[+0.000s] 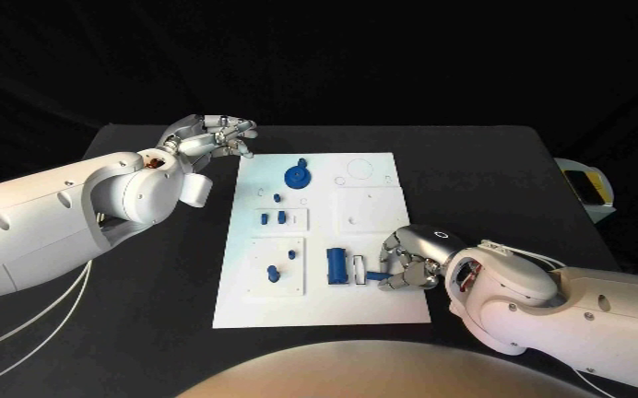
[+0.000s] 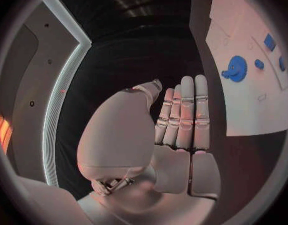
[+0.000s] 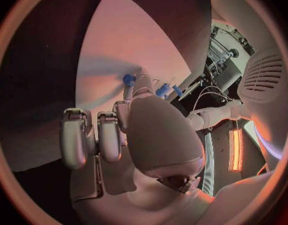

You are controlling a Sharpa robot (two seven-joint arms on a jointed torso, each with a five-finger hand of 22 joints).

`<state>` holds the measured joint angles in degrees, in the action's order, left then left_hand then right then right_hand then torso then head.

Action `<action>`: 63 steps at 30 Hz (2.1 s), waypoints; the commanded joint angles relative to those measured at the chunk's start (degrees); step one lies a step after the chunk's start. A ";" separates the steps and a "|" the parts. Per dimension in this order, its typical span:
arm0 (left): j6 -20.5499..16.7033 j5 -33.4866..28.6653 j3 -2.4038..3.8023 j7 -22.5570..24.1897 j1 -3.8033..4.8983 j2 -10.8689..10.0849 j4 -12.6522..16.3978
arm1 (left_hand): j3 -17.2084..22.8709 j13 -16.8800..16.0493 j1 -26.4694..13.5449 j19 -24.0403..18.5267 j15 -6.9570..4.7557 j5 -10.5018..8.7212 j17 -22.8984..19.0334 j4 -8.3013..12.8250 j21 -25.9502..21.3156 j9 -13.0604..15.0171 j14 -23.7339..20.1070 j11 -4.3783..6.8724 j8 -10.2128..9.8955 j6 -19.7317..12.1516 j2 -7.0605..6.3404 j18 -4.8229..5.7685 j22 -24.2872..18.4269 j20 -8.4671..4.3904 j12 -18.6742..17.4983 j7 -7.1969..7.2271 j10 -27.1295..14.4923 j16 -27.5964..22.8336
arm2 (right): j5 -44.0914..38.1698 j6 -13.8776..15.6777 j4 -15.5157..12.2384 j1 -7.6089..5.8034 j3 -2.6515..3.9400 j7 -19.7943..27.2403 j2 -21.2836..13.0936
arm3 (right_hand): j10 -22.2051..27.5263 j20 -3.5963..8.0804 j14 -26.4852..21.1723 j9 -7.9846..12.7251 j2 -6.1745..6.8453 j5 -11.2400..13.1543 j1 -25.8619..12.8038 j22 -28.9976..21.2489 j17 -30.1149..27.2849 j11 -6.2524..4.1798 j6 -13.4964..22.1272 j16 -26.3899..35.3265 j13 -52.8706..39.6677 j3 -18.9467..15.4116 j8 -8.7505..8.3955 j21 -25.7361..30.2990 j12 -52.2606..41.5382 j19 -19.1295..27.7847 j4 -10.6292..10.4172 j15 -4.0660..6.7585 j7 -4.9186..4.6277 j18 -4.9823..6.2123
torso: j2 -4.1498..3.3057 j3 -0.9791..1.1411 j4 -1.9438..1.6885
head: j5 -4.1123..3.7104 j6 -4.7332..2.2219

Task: Assemble the parts on the task board

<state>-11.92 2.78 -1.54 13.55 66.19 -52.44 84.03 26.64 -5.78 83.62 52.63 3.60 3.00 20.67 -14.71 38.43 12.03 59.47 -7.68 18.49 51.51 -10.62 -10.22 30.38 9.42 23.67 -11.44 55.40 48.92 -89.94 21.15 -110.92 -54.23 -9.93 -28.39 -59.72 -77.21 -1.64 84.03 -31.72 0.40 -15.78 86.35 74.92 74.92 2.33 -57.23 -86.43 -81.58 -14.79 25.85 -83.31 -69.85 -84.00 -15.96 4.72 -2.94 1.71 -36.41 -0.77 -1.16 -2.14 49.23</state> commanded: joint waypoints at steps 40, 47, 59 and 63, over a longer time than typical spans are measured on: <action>1.27 0.05 0.00 -0.36 0.04 0.02 0.22 | -0.15 0.08 -0.11 0.57 0.26 0.07 0.10 -0.44 -0.52 0.04 -0.12 -0.10 -0.16 -0.56 0.29 -0.23 -0.16 0.10 0.29 0.06 -0.61 -0.28 | -0.25 -1.06 0.24 -0.94 -0.18 -1.56 1.19 | -4.92 -0.02 4.19 -4.52 10.28 -2.53 -16.44 13.54 5.59 -3.26 1.19 -0.07 5.63 59.66 2.90 -1.16 0.43 -4.08 9.99 -0.14 -0.56 -0.54 | 0.00 0.00 0.00 | -0.13 0.07; 1.36 0.07 0.00 -0.40 0.04 0.10 0.22 | -0.14 0.08 -0.07 0.58 0.25 0.07 0.11 -0.43 -0.54 0.04 -0.12 -0.10 -0.17 -0.57 0.30 -0.23 -0.18 0.10 0.30 0.06 -0.63 -0.28 | 0.99 -0.06 -0.31 -1.77 -0.17 -1.52 0.88 | -4.97 -0.02 4.21 -5.00 10.67 -2.19 -18.81 13.56 5.67 -3.33 1.39 -0.09 5.56 59.09 3.23 -1.26 0.46 -4.11 11.44 -0.13 -0.46 -0.56 | 0.01 -0.01 -0.04 | -0.14 0.03; 1.45 0.16 0.00 -0.55 0.04 0.08 0.27 | -0.14 0.08 -0.07 0.58 0.25 0.07 0.11 -0.43 -0.54 0.04 -0.12 -0.10 -0.17 -0.57 0.30 -0.23 -0.18 0.10 0.30 0.06 -0.63 -0.28 | 6.63 4.39 -0.97 -2.07 -0.16 -0.23 1.61 | -5.01 0.08 4.26 -5.39 11.20 -1.23 -22.57 13.59 5.92 -3.54 1.47 -0.17 5.39 56.37 3.48 -1.36 0.41 -4.15 11.84 0.02 -0.10 -0.58 | -0.02 -0.03 -0.05 | -0.08 0.21; 1.48 0.19 0.00 -0.58 0.04 0.09 0.28 | -0.14 0.08 -0.07 0.58 0.25 0.07 0.11 -0.43 -0.54 0.04 -0.12 -0.10 -0.17 -0.57 0.30 -0.23 -0.18 0.10 0.30 0.06 -0.63 -0.28 | 8.77 3.40 -0.80 -2.08 -0.16 0.11 2.29 | -5.00 0.12 4.28 -5.25 11.44 -1.67 -24.38 13.57 6.01 -3.57 1.25 -0.20 5.27 54.67 3.32 -1.31 0.33 -4.13 11.19 0.05 -0.06 -0.58 | -0.02 -0.03 -0.05 | -0.08 0.23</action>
<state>-11.49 2.80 -1.58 12.81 66.20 -52.45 84.14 26.48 -5.75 83.63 52.83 3.59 3.00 20.72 -14.86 38.22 12.02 59.47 -7.88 18.49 51.30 -10.62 -10.22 30.27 9.63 23.67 -11.24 55.20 48.92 -84.40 24.13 -111.78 -56.33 -10.07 -29.11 -57.63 -82.29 -1.65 84.14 -34.52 11.92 -17.07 62.39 74.93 74.90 -0.94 -55.64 -86.43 -74.97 39.17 28.19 -84.37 -69.31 -84.00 -5.87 4.82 -3.72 1.71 -36.43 -0.78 -1.20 -2.20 49.44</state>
